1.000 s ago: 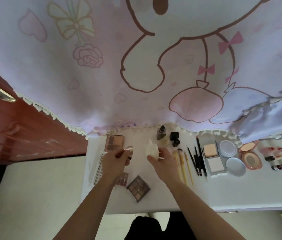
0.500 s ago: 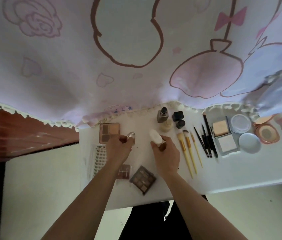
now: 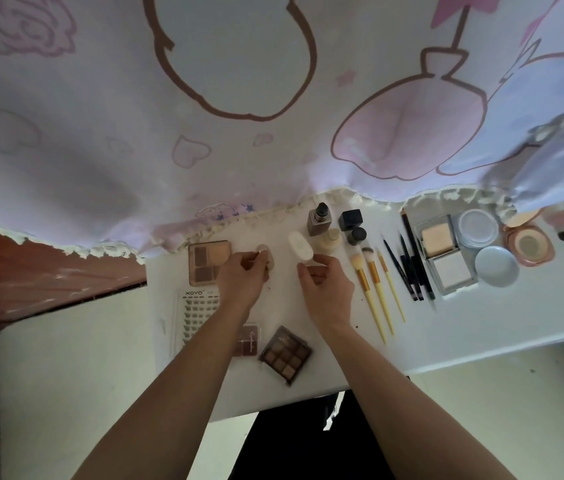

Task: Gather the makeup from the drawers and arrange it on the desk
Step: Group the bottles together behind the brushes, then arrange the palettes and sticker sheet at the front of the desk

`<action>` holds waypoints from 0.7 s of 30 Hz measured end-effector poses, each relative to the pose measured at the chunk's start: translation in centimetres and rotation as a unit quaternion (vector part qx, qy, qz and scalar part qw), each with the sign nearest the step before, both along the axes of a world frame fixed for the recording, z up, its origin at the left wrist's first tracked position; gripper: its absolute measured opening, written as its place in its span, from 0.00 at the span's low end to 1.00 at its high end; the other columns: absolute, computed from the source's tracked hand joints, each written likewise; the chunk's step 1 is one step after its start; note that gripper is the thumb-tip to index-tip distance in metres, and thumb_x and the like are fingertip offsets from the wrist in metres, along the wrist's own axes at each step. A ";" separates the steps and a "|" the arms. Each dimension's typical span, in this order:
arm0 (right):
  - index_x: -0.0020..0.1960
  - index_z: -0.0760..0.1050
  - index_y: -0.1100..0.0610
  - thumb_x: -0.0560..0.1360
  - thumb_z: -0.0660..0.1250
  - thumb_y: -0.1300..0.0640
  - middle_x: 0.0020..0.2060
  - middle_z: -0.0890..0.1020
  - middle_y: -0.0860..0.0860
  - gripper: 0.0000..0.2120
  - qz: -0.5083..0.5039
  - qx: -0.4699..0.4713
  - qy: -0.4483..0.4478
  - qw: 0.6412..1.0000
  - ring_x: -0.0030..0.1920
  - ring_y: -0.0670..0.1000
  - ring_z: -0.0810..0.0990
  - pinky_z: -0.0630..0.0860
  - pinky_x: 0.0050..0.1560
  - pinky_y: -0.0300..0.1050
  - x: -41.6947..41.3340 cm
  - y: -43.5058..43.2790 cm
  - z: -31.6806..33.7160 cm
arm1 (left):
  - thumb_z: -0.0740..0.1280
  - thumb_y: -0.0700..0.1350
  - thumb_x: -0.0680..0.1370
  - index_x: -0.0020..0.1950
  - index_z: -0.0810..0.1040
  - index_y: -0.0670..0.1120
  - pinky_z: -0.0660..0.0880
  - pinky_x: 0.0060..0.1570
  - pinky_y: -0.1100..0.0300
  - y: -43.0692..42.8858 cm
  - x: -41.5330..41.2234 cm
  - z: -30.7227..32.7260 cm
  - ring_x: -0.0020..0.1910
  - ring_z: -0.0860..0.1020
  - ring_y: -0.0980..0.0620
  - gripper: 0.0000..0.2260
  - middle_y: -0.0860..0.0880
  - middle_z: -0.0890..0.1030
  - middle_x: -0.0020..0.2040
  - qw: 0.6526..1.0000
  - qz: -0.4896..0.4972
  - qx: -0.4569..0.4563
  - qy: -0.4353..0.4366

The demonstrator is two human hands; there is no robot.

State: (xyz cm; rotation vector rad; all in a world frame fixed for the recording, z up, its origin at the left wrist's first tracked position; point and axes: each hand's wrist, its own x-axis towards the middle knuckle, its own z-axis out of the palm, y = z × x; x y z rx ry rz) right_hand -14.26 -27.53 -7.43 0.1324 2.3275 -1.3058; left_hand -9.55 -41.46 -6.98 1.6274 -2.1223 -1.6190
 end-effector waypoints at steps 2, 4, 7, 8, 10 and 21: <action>0.60 0.77 0.53 0.77 0.70 0.49 0.43 0.83 0.42 0.14 -0.014 0.009 -0.003 1.000 0.41 0.34 0.77 0.70 0.44 0.24 -0.3 -0.7 -0.3 | 0.70 0.52 0.77 0.41 0.78 0.56 0.81 0.51 0.48 -0.1 -0.3 0.0 0.41 0.84 0.52 0.06 0.53 0.85 0.38 1.000 0.008 0.014 0.018; 0.58 0.79 0.54 0.77 0.70 0.49 0.41 0.82 0.41 0.13 -0.024 0.023 0.001 0.999 0.39 0.35 0.76 0.69 0.45 0.26 -0.5 -1.3 -0.4 | 0.71 0.50 0.77 0.40 0.78 0.57 0.81 0.52 0.48 -0.1 -0.8 -0.1 0.41 0.84 0.51 0.07 0.52 0.85 0.38 0.999 0.009 0.023 0.029; 0.56 0.81 0.54 0.77 0.70 0.48 0.41 0.85 0.44 0.13 -0.025 0.042 0.010 0.999 0.43 0.41 0.79 0.68 0.48 0.32 -0.9 -1.7 -0.6 | 0.71 0.51 0.77 0.40 0.79 0.55 0.81 0.52 0.47 -0.1 -1.8 -0.2 0.42 0.84 0.51 0.06 0.51 0.85 0.38 0.998 0.013 0.036 0.047; 0.56 0.81 0.54 0.77 0.70 0.48 0.43 0.86 0.45 0.13 -0.022 0.047 0.011 0.999 0.44 0.42 0.79 0.68 0.50 0.34 -1.0 -1.8 -0.6 | 0.71 0.51 0.77 0.41 0.80 0.55 0.81 0.52 0.47 -0.1 -2.1 -0.3 0.42 0.84 0.50 0.05 0.51 0.85 0.39 0.998 0.009 0.036 0.050; 0.57 0.81 0.55 0.77 0.70 0.48 0.44 0.86 0.47 0.13 -0.017 0.051 0.007 0.999 0.46 0.44 0.80 0.68 0.51 0.34 -1.2 -1.8 -0.6 | 0.71 0.52 0.77 0.40 0.81 0.55 0.81 0.53 0.47 -0.2 -2.5 -0.4 0.42 0.84 0.50 0.06 0.50 0.85 0.38 0.998 -0.006 0.037 0.055; 0.70 0.69 0.49 0.76 0.67 0.41 0.62 0.73 0.50 0.26 0.351 0.148 0.021 0.924 0.61 0.51 0.75 0.75 0.60 0.48 1.2 2.7 1.6 | 0.61 0.48 0.82 0.56 0.81 0.47 0.76 0.51 0.52 0.5 5.5 1.1 0.51 0.77 0.51 0.10 0.50 0.80 0.52 0.966 -0.163 -0.201 0.012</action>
